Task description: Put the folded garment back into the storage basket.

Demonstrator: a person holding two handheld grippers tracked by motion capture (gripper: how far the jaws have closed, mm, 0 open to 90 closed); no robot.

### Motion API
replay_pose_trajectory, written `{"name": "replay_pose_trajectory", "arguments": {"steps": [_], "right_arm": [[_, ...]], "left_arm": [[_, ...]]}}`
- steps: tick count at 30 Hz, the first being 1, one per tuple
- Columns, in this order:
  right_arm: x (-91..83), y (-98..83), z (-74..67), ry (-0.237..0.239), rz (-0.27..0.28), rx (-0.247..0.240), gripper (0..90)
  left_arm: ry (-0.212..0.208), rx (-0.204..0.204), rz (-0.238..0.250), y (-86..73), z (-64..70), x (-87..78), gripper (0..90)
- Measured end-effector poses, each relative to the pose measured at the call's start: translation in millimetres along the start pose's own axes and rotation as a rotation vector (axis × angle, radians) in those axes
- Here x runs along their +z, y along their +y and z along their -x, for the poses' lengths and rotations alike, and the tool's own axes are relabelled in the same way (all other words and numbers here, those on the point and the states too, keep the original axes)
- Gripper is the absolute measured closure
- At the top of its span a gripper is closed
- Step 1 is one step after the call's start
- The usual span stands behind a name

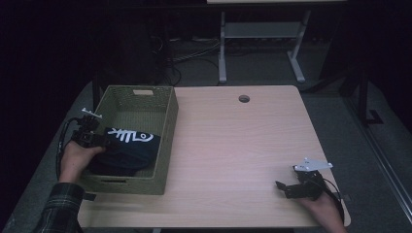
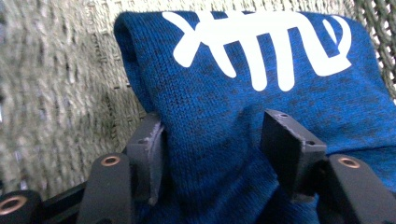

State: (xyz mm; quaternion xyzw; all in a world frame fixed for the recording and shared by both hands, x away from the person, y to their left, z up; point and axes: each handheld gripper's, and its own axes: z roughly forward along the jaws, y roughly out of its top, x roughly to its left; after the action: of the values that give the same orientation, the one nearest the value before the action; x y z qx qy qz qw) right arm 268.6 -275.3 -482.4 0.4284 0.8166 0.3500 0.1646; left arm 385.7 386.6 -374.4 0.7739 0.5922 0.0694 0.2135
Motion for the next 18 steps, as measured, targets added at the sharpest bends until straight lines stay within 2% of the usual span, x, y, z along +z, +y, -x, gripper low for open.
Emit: {"name": "replay_pose_trajectory", "arguments": {"steps": [5, 9, 11, 13, 18], "right_arm": [[0.0, 0.0, 0.0, 0.000, 0.000, 0.000, 7.9], [0.0, 0.0, 0.0, 0.000, 0.000, 0.000, 7.9], [0.0, 0.0, 0.0, 0.000, 0.000, 0.000, 7.9], [0.0, 0.0, 0.0, 0.000, 0.000, 0.000, 7.9], [0.0, 0.0, 0.0, 0.000, 0.000, -0.001, 7.9]], "left_arm": [[-0.002, 0.011, 0.014, 0.6, 2.1, -4.5, 34.0], [-0.002, 0.012, 0.069, 2.6, 4.6, -19.7, 30.4], [-0.004, 0.018, 0.076, 3.0, 5.7, -23.0, 28.4], [-0.020, 0.021, 0.100, 4.0, 10.9, -30.7, 27.5], [-0.045, 0.044, 0.136, 6.4, 23.4, -37.5, 25.5]]}}
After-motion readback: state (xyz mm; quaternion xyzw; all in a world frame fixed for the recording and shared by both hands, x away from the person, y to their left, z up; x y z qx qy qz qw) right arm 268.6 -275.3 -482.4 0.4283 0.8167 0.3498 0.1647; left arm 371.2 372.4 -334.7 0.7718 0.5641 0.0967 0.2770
